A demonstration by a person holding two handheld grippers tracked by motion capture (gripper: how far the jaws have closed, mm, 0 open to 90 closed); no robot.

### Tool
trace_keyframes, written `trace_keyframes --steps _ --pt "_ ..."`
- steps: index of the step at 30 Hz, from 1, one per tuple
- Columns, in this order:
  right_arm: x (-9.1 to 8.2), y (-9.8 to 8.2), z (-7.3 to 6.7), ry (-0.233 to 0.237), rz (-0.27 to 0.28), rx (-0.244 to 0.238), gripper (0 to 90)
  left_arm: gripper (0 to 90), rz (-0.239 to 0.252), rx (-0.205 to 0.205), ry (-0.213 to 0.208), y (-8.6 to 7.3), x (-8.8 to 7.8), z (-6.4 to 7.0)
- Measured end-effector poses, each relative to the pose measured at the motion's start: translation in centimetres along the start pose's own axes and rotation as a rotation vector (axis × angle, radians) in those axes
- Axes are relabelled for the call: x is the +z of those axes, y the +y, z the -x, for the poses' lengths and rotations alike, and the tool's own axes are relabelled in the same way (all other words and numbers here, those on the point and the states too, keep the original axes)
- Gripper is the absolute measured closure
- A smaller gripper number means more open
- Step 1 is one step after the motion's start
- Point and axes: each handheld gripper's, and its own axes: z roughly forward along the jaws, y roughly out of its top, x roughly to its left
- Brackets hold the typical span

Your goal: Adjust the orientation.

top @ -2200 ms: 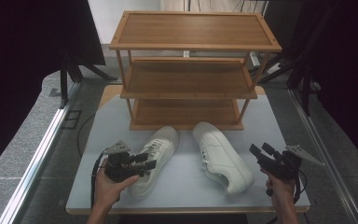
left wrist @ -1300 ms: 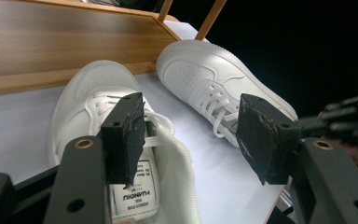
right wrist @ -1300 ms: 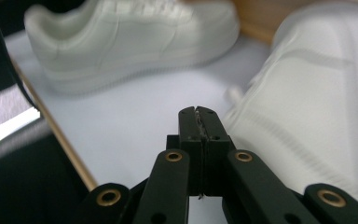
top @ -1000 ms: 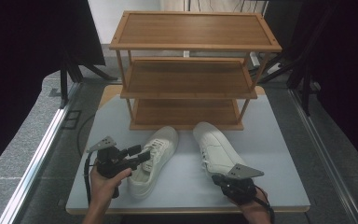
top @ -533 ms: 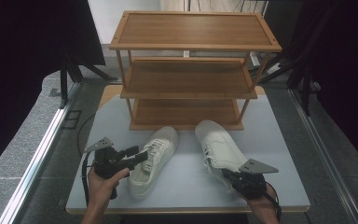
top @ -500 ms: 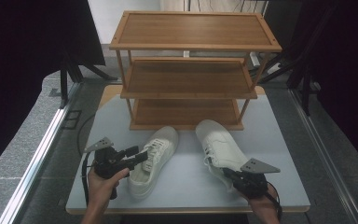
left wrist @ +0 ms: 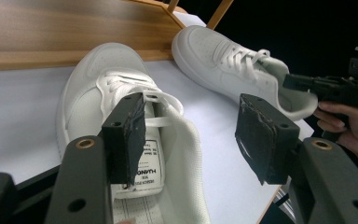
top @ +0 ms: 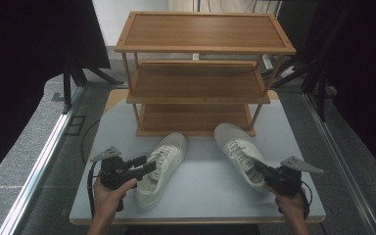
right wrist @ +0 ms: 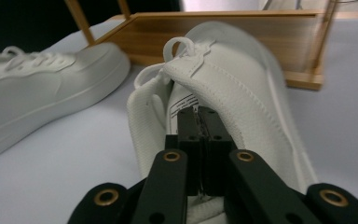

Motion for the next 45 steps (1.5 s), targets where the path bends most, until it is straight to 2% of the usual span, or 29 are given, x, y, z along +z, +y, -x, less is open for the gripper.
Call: trace_keyframes --steps 2,4,6,7,8,10,14,18,22,25,27,29,31,34,35,45 --pt "0.0 0.1 0.8 -0.031 0.007 0.023 82.0 42.6 -0.002 -0.001 0.002 -0.1 0.0 0.0" --pt "0.1 0.0 2.1 -0.039 0.014 0.083 79.4 42.6 -0.008 -0.002 0.004 -0.2 0.1 0.0" --pt "0.1 -0.1 2.9 -0.055 0.013 0.111 74.4 42.6 -0.014 -0.005 0.006 -0.3 0.3 0.0" --pt "0.0 -0.1 3.3 -0.082 0.007 0.119 73.6 42.5 -0.018 -0.006 0.008 -0.3 0.4 0.0" --pt "-0.2 -0.2 3.5 -0.083 0.012 0.122 73.6 42.6 -0.019 -0.006 0.006 -0.3 0.4 0.0" --pt "-0.5 -0.1 3.5 -0.078 0.027 0.114 73.0 42.5 -0.019 -0.004 0.005 -0.3 0.4 0.0" --pt "-1.4 0.5 2.3 -0.092 0.054 0.056 73.3 42.5 -0.013 -0.007 0.006 -0.3 0.2 0.0" --pt "-2.1 1.2 0.6 -0.055 0.061 0.003 77.1 42.5 -0.019 -0.012 0.004 -0.3 0.4 -0.2" --pt "-1.7 0.6 -1.3 0.014 0.022 -0.033 79.4 42.5 -0.027 -0.011 -0.004 -0.3 0.7 -0.2" --pt "-1.0 -0.1 -2.3 0.025 -0.032 -0.059 80.1 42.5 -0.027 -0.008 -0.009 -0.2 0.8 -0.1" --pt "-0.7 -0.5 -2.6 0.017 -0.065 -0.079 80.2 42.5 -0.027 -0.007 -0.011 -0.2 0.8 -0.1" --pt "-0.4 -0.8 -2.5 -0.010 -0.091 -0.087 80.2 42.5 -0.027 -0.006 -0.012 -0.2 0.8 -0.1" --pt "-0.3 -1.2 -1.9 -0.036 -0.115 -0.074 81.9 42.5 -0.029 -0.007 -0.011 -0.2 0.7 -0.2" --pt "-0.6 -1.4 -0.8 0.015 -0.105 -0.022 83.6 42.5 -0.026 -0.013 -0.008 -0.2 0.6 -0.4" --pt "-0.6 -1.4 -0.7 0.018 -0.103 -0.016 83.8 42.5 -0.021 -0.015 -0.009 -0.2 0.6 -0.5" --pt "-0.7 -0.9 -0.1 0.035 -0.132 -0.027 83.9 42.6 -0.011 -0.048 0.010 -0.9 -0.3 -1.6"
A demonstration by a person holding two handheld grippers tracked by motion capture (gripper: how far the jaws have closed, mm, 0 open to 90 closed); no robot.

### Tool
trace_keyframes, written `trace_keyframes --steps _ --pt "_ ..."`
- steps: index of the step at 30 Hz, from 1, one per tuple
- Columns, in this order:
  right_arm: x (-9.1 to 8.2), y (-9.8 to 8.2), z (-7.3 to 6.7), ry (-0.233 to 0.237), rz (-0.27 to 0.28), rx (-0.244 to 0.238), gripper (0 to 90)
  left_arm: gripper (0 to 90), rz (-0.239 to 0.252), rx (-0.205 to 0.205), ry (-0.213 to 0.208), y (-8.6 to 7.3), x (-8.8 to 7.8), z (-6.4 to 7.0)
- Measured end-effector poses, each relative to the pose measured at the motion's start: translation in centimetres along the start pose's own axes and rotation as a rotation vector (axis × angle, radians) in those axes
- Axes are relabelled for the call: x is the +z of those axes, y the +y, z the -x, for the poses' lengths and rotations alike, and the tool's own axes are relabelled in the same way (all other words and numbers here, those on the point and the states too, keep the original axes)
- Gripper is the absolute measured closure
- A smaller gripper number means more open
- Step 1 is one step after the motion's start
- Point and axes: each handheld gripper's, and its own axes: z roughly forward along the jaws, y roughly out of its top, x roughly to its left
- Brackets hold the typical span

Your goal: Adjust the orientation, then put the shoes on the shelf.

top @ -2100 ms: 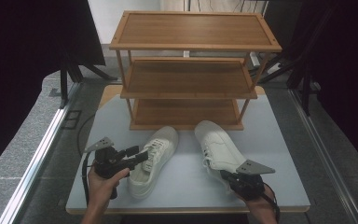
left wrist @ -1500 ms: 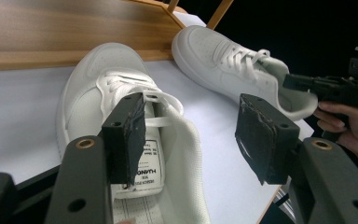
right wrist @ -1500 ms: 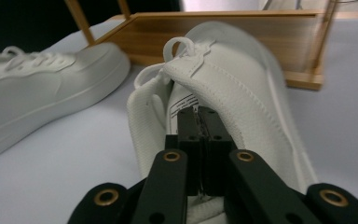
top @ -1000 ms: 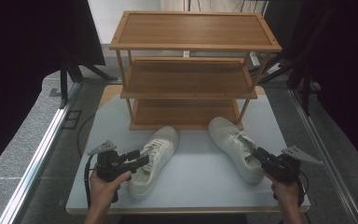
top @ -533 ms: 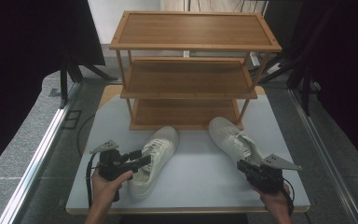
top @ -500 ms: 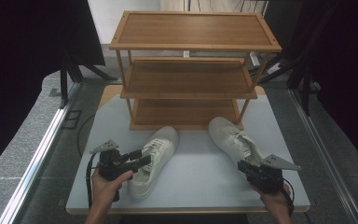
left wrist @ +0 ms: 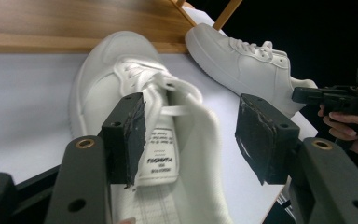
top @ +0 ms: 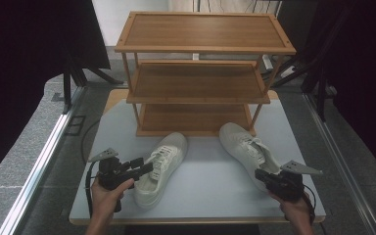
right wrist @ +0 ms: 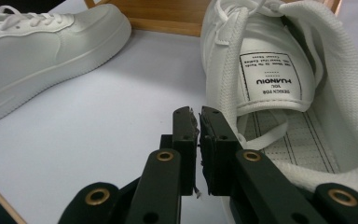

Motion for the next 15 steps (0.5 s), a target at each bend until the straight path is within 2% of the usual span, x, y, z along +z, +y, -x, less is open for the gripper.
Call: trace_keyframes --steps 2,5,8,11,15 --pt "0.1 0.0 -0.2 0.005 0.005 -0.006 80.8 42.6 0.006 -0.008 0.006 -0.2 -0.3 -0.1" --pt "0.4 0.3 -0.9 0.037 0.024 -0.048 73.7 42.5 0.022 -0.013 -0.001 -0.2 -0.6 0.1" --pt "0.2 0.8 -1.7 0.072 0.069 -0.084 66.5 42.4 0.032 -0.002 0.001 0.0 -0.7 0.3" --pt "-0.4 1.5 -2.2 0.057 0.117 -0.124 57.8 41.9 0.045 0.002 0.009 0.1 -0.8 0.3" --pt "-1.1 2.7 -2.2 0.013 0.159 -0.155 51.7 41.0 0.048 0.011 0.034 0.0 -0.7 0.0"
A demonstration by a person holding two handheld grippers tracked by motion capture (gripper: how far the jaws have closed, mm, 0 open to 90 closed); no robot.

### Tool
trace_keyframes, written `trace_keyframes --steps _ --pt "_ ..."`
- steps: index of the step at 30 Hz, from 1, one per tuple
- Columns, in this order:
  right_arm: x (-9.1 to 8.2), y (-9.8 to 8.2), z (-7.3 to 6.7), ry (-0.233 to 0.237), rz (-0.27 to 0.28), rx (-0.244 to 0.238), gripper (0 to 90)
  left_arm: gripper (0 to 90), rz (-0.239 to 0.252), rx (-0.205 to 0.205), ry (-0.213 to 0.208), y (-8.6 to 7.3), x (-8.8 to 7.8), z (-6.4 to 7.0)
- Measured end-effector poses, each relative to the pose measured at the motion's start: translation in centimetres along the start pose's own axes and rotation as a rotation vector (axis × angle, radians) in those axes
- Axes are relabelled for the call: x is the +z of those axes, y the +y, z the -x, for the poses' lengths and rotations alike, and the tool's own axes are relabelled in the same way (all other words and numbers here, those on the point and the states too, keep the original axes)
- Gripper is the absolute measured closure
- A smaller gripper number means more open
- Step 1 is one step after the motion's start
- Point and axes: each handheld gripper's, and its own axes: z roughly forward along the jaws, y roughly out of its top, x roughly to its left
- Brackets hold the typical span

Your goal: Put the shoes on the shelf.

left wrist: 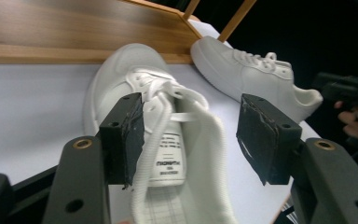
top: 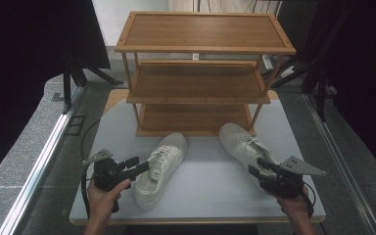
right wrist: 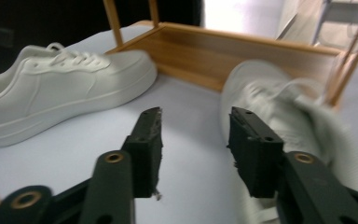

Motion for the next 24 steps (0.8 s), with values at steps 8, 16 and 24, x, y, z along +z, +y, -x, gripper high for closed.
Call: trace_keyframes --steps 8,16,24 --pt "0.1 2.4 3.7 -0.067 0.001 -0.061 40.1 40.7 0.008 0.022 0.063 0.7 0.3 -0.5" --pt "1.1 2.5 8.1 -0.084 -0.077 -0.042 35.7 39.1 -0.031 0.059 0.075 0.8 1.5 -0.1" --pt "3.1 1.8 9.5 -0.002 -0.159 -0.033 34.8 38.7 -0.042 0.053 0.070 1.0 2.2 -0.8"
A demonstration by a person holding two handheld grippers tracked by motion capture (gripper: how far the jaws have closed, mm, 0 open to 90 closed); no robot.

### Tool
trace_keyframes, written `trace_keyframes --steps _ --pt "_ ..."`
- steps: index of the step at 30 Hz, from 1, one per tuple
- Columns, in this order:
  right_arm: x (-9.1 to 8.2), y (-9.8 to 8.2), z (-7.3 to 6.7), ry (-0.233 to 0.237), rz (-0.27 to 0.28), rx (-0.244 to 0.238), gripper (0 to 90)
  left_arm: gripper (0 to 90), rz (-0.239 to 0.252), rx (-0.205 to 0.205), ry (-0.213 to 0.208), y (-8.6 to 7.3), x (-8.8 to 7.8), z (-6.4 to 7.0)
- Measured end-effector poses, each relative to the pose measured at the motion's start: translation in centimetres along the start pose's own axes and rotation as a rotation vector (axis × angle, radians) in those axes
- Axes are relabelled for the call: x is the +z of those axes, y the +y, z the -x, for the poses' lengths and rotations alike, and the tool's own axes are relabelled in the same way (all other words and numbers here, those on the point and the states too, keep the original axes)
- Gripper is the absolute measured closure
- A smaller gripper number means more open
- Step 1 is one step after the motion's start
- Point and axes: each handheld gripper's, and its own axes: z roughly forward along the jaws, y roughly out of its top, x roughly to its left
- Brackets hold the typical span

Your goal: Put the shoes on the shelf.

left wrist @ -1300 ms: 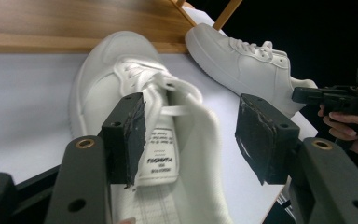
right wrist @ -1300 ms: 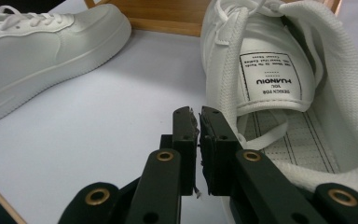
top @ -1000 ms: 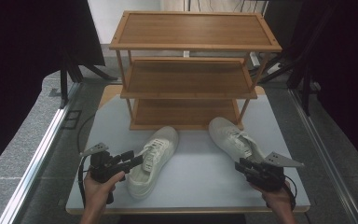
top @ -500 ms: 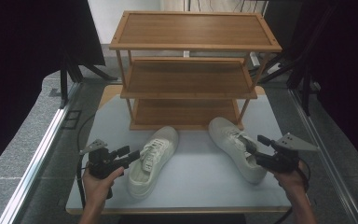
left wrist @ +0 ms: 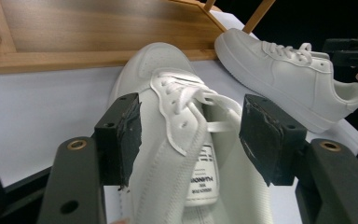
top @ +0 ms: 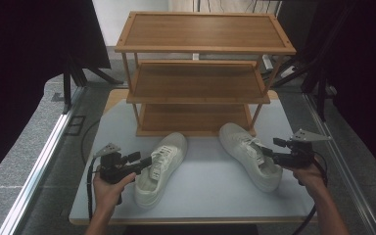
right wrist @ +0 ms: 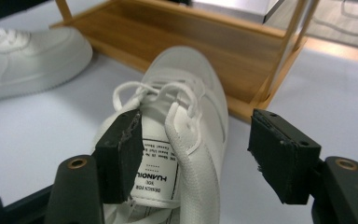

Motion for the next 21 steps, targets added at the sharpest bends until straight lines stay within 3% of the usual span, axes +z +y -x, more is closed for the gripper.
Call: trace_keyframes --steps 8,16,21 --pt "2.1 -0.4 0.4 -0.013 -0.070 -0.008 36.8 38.4 -0.027 0.032 0.022 -0.4 1.1 0.3" --pt "3.6 -0.5 0.8 -0.026 -0.094 -0.020 40.7 40.2 -0.058 0.083 0.130 -0.7 2.3 0.2" --pt "4.9 -0.7 0.8 -0.053 -0.106 -0.028 47.4 41.7 -0.054 0.100 0.144 -0.9 3.0 0.2"
